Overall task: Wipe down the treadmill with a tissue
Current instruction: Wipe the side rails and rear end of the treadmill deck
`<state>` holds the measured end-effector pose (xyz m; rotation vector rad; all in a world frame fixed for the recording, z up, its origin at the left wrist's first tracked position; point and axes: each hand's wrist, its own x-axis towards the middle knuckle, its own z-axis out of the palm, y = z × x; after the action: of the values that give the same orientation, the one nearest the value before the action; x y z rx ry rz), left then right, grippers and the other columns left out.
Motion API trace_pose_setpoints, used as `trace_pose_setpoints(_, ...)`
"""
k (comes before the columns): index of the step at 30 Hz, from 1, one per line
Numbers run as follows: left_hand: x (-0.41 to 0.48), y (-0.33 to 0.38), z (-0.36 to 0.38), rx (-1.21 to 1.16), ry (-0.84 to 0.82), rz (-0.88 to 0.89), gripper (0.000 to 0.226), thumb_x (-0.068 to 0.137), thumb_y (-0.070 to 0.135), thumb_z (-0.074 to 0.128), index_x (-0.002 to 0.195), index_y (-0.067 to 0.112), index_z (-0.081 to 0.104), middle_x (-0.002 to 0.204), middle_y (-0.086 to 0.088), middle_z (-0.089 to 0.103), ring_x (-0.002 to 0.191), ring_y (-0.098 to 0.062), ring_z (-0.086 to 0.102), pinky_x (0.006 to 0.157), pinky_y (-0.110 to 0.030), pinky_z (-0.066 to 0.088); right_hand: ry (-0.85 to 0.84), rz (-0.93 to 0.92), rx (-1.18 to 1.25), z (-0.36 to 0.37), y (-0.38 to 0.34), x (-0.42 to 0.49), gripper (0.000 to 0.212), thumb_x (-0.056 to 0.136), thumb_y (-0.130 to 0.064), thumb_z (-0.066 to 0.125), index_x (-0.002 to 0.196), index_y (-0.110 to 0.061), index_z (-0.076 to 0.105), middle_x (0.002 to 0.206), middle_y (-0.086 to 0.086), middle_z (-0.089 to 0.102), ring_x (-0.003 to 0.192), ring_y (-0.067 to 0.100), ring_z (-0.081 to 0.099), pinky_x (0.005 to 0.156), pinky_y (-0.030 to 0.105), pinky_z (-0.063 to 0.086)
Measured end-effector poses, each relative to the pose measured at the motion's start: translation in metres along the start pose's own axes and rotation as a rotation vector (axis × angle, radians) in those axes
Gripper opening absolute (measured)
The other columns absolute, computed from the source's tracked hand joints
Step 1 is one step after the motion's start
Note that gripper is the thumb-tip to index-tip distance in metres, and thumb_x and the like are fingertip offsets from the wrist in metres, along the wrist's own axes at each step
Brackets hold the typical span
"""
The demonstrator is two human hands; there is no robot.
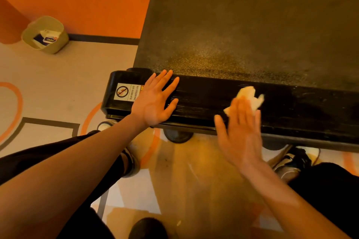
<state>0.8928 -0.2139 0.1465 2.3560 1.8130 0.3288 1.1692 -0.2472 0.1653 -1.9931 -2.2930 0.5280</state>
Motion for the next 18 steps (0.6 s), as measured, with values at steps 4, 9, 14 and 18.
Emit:
trace_pose_setpoints(4, 0.0, 0.0, 0.001, -0.004, 0.002, 0.005, 0.068, 0.103, 0.049, 0.038, 0.158, 0.009, 0.04, 0.166, -0.02, 0.031, 0.156, -0.036, 0.023, 0.129, -0.051, 0.01, -0.072, -0.161, 0.068, 0.008, -0.035, -0.004, 0.09, 0.098, -0.067, 0.005, 0.163, -0.008, 0.02, 0.173, 0.014, 0.005, 0.16, 0.025, -0.006, 0.13, 0.044, -0.002)
trace_pose_setpoints(9, 0.0, -0.001, 0.002, 0.027, 0.001, -0.006, 0.068, 0.104, 0.05, 0.036, 0.159, 0.011, 0.037, 0.167, -0.018, 0.029, 0.157, -0.034, 0.021, 0.129, -0.048, 0.01, 0.024, -0.15, -0.016, -0.008, 0.03, -0.007, 0.081, 0.104, -0.064, 0.011, 0.162, -0.01, 0.026, 0.173, 0.009, 0.01, 0.16, 0.017, -0.006, 0.13, 0.044, -0.004)
trace_pose_setpoints(14, -0.001, 0.0, 0.001, 0.033, -0.007, -0.015, 0.068, 0.103, 0.05, 0.038, 0.159, 0.012, 0.037, 0.167, -0.018, 0.029, 0.156, -0.035, 0.022, 0.129, -0.051, 0.013, -0.026, -0.213, 0.155, 0.017, -0.043, -0.005, 0.078, 0.102, -0.062, 0.015, 0.162, -0.013, 0.028, 0.173, 0.007, 0.012, 0.16, 0.016, -0.003, 0.13, 0.042, -0.004)
trace_pose_setpoints(18, 0.0, 0.0, 0.002, 0.039, -0.025, -0.009, 0.069, 0.103, 0.051, 0.036, 0.16, 0.013, 0.036, 0.168, -0.017, 0.028, 0.157, -0.034, 0.02, 0.129, -0.05, 0.01, -0.059, -0.305, -0.007, 0.013, -0.021, -0.009, 0.076, 0.104, -0.062, 0.008, 0.165, -0.018, 0.019, 0.174, 0.0, 0.004, 0.16, 0.012, -0.008, 0.13, 0.044, -0.005)
